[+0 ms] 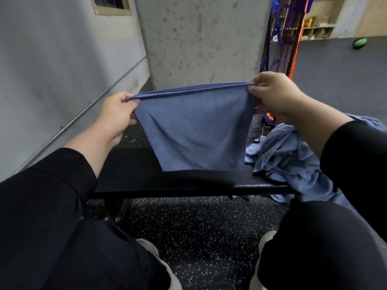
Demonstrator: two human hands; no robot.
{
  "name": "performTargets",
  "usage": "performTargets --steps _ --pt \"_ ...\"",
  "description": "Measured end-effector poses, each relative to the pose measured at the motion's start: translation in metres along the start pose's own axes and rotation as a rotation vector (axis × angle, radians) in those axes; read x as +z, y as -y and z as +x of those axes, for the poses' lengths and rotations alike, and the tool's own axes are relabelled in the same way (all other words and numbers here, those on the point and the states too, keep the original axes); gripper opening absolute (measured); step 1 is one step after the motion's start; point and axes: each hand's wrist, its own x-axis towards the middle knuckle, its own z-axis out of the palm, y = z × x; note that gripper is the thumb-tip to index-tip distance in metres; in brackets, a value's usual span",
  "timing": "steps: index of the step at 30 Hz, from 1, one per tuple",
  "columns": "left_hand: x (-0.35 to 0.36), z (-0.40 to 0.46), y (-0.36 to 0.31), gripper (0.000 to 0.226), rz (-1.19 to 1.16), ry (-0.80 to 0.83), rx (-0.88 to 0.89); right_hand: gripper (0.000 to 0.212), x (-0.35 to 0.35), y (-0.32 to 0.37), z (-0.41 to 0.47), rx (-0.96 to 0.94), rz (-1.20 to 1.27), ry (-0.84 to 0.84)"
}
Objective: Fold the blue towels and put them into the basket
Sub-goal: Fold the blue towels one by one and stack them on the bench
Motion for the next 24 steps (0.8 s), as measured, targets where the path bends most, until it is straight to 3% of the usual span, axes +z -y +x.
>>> performTargets --steps 5,10,17,19,21,24 --pt "-0.008 0.000 0.004 0.016 -0.172 0.140 -0.161 0.005 0.004 -0.004 0.001 0.075 0.131 0.057" --pt "-0.012 0.029 0.030 0.012 -0.152 0.226 -0.291 0.004 0.016 -0.023 0.022 0.161 0.117 0.117" --pt "0.026 0.101 0.092 0.010 0.011 0.119 -0.349 0.003 0.069 -0.073 0.096 0.247 -0.035 0.064" --pt "0.041 0.123 0.118 0.011 0.140 0.048 -0.332 0.024 0.087 -0.098 0.124 0.235 -0.254 0.034" --pt "0.055 0.128 0.143 0.031 0.504 0.052 -0.220 0.045 0.106 -0.117 0.129 0.143 -0.614 0.036" --pt "0.080 0.076 0.180 0.035 0.760 0.302 0.012 0.038 0.144 -0.149 0.086 -0.015 -0.685 0.200"
